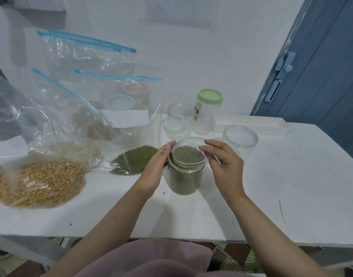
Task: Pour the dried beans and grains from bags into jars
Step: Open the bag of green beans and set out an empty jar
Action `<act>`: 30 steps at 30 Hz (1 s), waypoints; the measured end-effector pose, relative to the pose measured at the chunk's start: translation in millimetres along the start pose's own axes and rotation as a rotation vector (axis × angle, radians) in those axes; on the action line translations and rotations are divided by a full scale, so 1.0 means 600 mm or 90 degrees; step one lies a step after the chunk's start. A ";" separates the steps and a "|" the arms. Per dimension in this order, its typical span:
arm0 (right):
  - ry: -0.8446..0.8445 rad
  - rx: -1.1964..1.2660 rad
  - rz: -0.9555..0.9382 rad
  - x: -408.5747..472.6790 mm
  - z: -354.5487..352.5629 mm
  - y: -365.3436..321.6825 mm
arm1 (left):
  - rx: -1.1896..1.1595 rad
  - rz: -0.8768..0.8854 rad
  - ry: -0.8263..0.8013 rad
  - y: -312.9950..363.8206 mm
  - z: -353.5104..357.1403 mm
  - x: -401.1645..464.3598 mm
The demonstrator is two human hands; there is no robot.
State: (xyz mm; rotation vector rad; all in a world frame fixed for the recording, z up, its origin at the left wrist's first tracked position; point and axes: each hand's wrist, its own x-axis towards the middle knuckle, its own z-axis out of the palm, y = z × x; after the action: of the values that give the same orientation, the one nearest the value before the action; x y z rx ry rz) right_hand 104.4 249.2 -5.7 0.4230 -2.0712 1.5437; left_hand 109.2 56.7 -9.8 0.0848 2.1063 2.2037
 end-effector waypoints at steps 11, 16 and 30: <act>-0.175 0.000 0.070 -0.016 -0.015 0.005 | 0.029 0.004 0.008 -0.006 0.004 -0.007; -0.211 0.027 0.094 -0.016 -0.014 0.002 | 0.038 0.022 0.010 -0.005 0.006 -0.009; -0.252 -0.037 0.121 -0.025 -0.001 0.002 | 0.014 0.027 0.002 -0.011 0.005 -0.009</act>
State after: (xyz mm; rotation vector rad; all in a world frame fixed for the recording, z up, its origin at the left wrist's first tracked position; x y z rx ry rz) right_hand 116.0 249.6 -15.2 0.5608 -2.5161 1.6026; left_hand 114.8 59.2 -16.5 0.1298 2.1507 2.2046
